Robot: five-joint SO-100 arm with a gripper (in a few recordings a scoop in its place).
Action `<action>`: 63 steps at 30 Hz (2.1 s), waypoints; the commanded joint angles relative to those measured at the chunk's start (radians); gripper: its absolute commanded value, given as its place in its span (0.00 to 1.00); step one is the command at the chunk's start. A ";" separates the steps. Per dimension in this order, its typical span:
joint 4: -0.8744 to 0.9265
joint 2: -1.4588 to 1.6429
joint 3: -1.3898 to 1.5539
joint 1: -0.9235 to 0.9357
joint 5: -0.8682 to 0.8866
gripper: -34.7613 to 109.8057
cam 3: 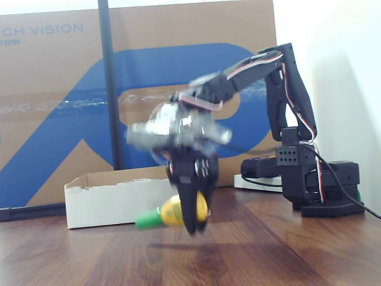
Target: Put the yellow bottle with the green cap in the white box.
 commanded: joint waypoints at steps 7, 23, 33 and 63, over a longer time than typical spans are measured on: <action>0.049 0.336 0.021 0.195 0.015 0.24; 0.015 0.434 0.049 0.634 0.141 0.24; -0.107 0.497 0.156 0.813 0.161 0.24; -0.055 1.019 0.563 0.584 0.250 0.24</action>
